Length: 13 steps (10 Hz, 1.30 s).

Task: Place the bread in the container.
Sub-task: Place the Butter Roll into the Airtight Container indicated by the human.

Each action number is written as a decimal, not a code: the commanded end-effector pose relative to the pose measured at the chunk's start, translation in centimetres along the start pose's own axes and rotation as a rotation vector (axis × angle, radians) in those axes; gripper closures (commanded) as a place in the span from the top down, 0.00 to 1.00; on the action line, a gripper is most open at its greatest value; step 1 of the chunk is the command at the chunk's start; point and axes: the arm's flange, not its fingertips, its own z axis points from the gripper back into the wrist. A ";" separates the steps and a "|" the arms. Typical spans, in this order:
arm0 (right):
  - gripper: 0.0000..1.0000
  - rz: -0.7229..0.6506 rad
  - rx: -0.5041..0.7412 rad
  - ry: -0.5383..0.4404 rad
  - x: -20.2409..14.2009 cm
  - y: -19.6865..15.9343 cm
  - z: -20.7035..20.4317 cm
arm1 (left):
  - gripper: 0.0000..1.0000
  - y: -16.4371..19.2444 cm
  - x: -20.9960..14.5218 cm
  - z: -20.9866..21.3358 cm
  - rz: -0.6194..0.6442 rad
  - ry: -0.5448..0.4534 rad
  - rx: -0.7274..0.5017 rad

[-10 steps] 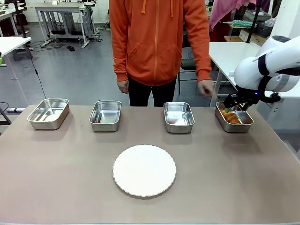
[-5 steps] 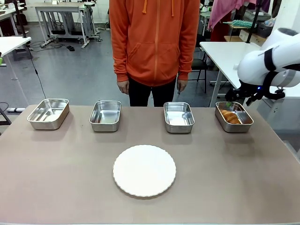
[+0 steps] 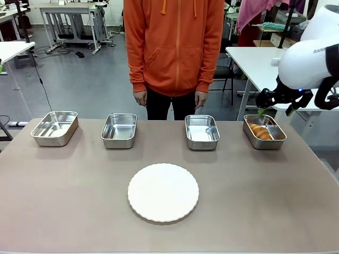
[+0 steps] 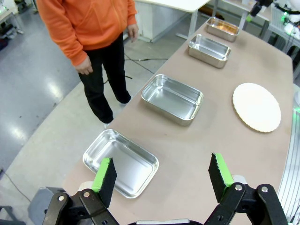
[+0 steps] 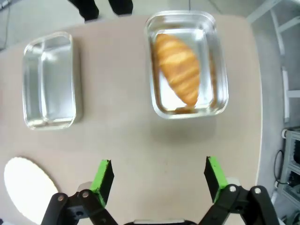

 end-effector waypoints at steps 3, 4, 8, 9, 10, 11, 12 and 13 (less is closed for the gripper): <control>1.00 0.052 0.023 0.039 -8.4 3.4 1.7 | 1.00 -0.2 0.1 0.0 -0.007 -0.001 -0.003; 1.00 0.091 0.029 0.053 -9.8 3.6 1.7 | 1.00 -0.2 0.1 0.0 -0.007 -0.001 -0.003; 1.00 0.104 0.004 0.090 -10.4 4.3 0.9 | 1.00 -0.2 0.1 0.0 -0.007 -0.001 -0.003; 1.00 0.104 0.004 0.090 -10.4 4.3 0.9 | 1.00 -0.2 0.1 0.0 -0.007 -0.001 -0.003; 1.00 0.104 0.004 0.090 -10.4 4.3 0.9 | 1.00 -0.2 0.1 0.0 -0.007 -0.001 -0.003; 1.00 0.104 0.004 0.090 -10.4 4.3 0.9 | 1.00 -0.2 0.1 0.0 -0.007 -0.001 -0.003; 1.00 0.104 0.004 0.090 -10.4 4.3 0.9 | 1.00 -0.2 0.1 0.0 -0.007 -0.001 -0.003; 1.00 0.104 0.004 0.090 -10.4 4.3 0.9 | 1.00 -0.2 0.1 0.0 -0.007 -0.001 -0.003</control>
